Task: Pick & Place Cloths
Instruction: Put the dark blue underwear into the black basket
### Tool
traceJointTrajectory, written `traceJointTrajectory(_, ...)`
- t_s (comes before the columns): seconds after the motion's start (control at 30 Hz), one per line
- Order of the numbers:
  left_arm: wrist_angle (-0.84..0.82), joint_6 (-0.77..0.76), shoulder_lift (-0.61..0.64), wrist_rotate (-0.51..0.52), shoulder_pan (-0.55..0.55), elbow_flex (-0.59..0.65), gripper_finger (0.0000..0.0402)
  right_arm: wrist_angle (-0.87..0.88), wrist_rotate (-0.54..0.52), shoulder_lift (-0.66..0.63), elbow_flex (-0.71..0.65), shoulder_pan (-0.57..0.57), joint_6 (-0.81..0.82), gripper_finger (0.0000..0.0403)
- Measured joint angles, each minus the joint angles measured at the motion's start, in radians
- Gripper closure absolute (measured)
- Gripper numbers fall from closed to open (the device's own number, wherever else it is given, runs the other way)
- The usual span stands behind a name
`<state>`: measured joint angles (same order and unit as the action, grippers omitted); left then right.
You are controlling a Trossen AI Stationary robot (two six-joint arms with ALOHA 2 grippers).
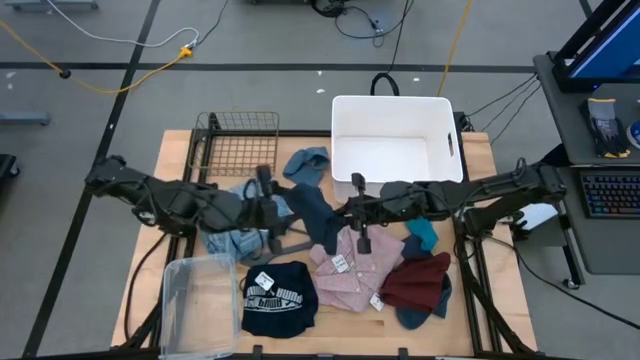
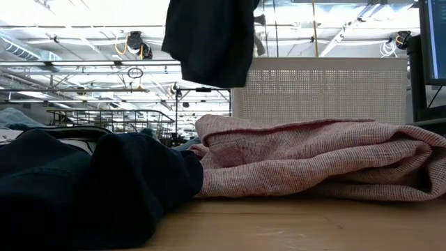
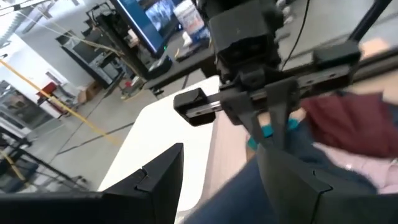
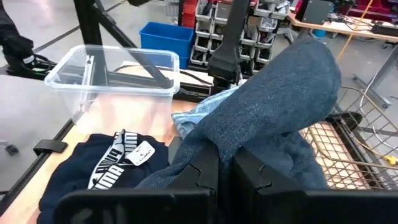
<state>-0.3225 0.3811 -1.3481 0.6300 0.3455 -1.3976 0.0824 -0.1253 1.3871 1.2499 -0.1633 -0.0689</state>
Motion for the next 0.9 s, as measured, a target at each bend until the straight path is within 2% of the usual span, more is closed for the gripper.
traceJointTrajectory(0.13,-0.059,0.034,-0.046,-0.006,-0.018,-0.039,0.0192,0.019,-0.001,0.002,-0.001,0.008,-0.002,0.0398)
traceJointTrajectory(0.23,-0.103,0.036,-0.071,-0.051,-0.029,-0.064,0.0192,0.034,-0.001,0.0,0.0,0.014,-0.004,0.0398)
traceJointTrajectory(0.43,-0.17,0.033,-0.091,-0.087,-0.038,-0.067,0.0192,0.045,-0.001,0.001,0.0,0.022,-0.004,0.0398)
traceJointTrajectory(0.73,-0.188,0.045,-0.124,-0.148,-0.077,-0.067,0.0192,0.059,0.025,0.001,0.0,0.021,0.003,0.0398)
traceJointTrajectory(0.9,-0.203,0.058,-0.145,-0.224,-0.101,-0.067,0.0192,0.059,0.024,0.001,0.0,0.02,0.004,0.0398)
